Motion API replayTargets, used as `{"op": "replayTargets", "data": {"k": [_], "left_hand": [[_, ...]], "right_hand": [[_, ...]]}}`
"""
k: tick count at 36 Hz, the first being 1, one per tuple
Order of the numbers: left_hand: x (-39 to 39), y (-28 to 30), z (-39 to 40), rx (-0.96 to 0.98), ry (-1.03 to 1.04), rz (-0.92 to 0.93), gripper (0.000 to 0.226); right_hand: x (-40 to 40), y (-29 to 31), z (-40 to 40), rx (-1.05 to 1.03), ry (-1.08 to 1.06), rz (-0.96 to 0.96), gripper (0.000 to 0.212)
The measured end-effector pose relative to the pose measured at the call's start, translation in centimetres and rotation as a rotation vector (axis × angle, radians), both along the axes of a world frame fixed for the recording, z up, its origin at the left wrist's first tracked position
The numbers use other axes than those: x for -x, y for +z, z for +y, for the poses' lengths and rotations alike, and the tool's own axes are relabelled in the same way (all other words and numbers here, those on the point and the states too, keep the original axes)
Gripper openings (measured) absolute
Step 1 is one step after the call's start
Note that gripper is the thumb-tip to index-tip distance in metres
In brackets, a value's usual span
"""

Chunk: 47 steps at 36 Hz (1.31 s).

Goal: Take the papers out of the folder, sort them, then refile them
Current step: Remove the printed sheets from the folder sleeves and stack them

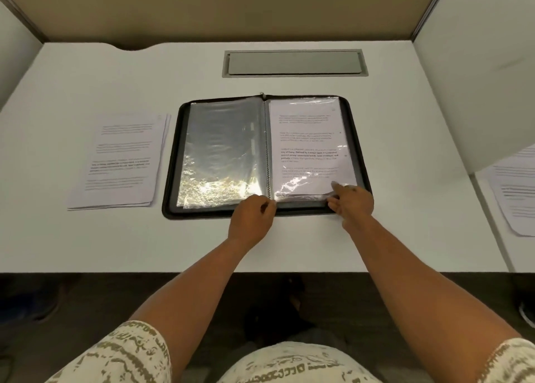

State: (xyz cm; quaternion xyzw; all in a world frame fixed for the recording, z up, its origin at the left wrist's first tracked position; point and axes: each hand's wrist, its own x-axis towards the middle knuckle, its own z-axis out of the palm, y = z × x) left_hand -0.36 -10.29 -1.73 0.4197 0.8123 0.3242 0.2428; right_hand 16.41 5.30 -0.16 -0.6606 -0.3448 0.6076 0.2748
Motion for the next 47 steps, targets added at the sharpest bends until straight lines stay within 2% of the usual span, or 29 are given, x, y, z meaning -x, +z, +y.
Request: {"op": "replayTargets", "data": {"k": [2,5,8,14,17,21,24,28,31,35,42,47], "left_hand": [[0.2,0.0,-0.3,0.006,-0.005,0.007,0.040],[0.3,0.6,-0.1,-0.004,-0.010,0.009,0.037],[0.2,1.6,0.6,-0.020,-0.019,-0.005,0.032],[-0.1,1.7,1.2,0.001,0.016,-0.067,0.029],[-0.5,1.5,0.7,0.029,0.024,-0.061,0.030],[-0.5,0.4,0.0,0.093,0.099,-0.072,0.030],[-0.6,0.0,-0.3,0.141,0.188,-0.180,0.028],[-0.8,0.2,-0.3,0.159,0.327,-0.492,0.015],[-0.9,-0.1,-0.5,0.152,0.344,-0.669,0.018],[-1.3,-0.4,-1.0,0.117,0.368,-0.747,0.031],[-3.0,-0.1,-2.9,0.082,0.387,-0.769,0.021],[-3.6,0.3,-4.9,0.068,0.381,-0.810,0.014]], "right_hand": [[0.3,0.1,0.4,-0.017,-0.015,-0.050,0.025],[0.2,0.3,0.7,-0.010,-0.031,-0.067,0.016],[-0.2,0.3,0.5,-0.002,-0.031,-0.079,0.023],[-1.4,0.0,-0.6,0.002,-0.022,-0.121,0.023],[-2.1,-0.5,-1.0,0.000,0.035,-0.123,0.016],[-3.3,-0.9,-1.7,0.071,0.043,-0.060,0.021],[-4.0,-0.2,-2.8,0.170,0.039,0.053,0.030],[-4.9,0.8,-4.4,0.276,0.045,0.176,0.033],[-5.8,1.1,-5.8,0.310,0.046,0.191,0.033],[-7.0,1.4,-7.7,0.321,0.069,0.185,0.035],[-9.4,2.2,-9.5,0.340,0.151,0.109,0.026],[-10.4,2.8,-9.3,0.294,0.045,0.136,0.029]]}}
